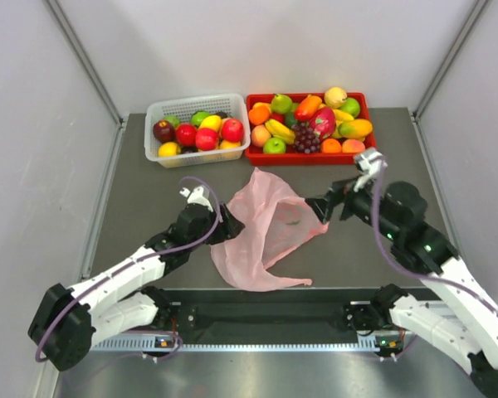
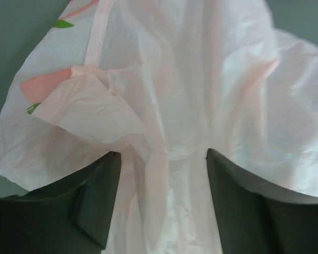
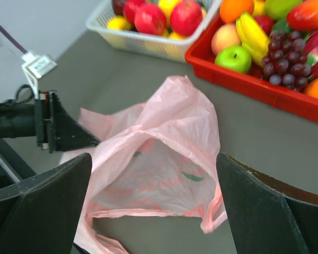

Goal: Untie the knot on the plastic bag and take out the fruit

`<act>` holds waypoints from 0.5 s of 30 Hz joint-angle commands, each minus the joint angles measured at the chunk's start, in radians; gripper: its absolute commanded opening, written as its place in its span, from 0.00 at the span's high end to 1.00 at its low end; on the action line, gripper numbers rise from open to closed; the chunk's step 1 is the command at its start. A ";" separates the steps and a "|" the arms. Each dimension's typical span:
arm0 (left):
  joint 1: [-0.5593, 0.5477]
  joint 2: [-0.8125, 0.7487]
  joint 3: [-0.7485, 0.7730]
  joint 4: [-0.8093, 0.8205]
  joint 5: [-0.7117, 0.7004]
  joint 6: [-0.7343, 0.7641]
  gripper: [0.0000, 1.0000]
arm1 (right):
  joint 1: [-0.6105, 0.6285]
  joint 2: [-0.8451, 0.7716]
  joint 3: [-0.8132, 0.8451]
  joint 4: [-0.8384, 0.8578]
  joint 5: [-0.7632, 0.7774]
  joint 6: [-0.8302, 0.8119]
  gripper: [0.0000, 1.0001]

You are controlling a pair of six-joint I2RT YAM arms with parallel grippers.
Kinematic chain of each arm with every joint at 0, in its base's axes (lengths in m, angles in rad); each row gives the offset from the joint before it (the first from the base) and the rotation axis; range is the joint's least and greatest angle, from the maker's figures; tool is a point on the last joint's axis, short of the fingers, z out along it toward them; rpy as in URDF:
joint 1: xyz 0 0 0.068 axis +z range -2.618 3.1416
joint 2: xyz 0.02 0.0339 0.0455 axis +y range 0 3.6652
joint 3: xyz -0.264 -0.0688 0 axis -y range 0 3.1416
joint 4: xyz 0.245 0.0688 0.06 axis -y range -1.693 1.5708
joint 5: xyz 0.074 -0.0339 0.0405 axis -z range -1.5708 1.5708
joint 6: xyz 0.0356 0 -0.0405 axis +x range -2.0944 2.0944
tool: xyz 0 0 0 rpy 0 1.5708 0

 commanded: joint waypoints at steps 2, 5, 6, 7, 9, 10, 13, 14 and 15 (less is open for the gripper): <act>0.005 -0.072 0.069 -0.057 -0.030 0.031 0.05 | 0.012 -0.227 -0.042 -0.065 0.000 0.067 0.00; 0.005 -0.106 0.086 -0.091 -0.049 0.043 0.01 | 0.012 -0.333 -0.051 -0.144 0.007 0.088 0.00; 0.005 -0.115 0.094 -0.103 -0.055 0.043 0.01 | 0.012 -0.356 -0.050 -0.166 -0.002 0.097 0.00; 0.005 -0.122 0.113 -0.129 -0.056 0.048 0.01 | 0.011 -0.395 -0.045 -0.186 -0.006 0.101 0.00; 0.005 -0.153 0.135 -0.162 -0.058 0.057 0.01 | 0.012 -0.449 -0.037 -0.247 0.001 0.117 0.00; 0.005 -0.179 0.159 -0.194 -0.058 0.060 0.01 | 0.012 -0.468 -0.028 -0.267 0.009 0.125 0.00; 0.005 -0.250 0.193 -0.231 -0.050 0.082 0.01 | 0.012 -0.534 -0.007 -0.338 0.033 0.148 0.00; 0.005 -0.270 0.199 -0.246 -0.044 0.085 0.01 | 0.012 -0.550 -0.001 -0.350 0.044 0.162 0.00; 0.005 -0.293 0.206 -0.249 -0.038 0.091 0.01 | 0.012 -0.581 0.006 -0.372 0.065 0.165 0.00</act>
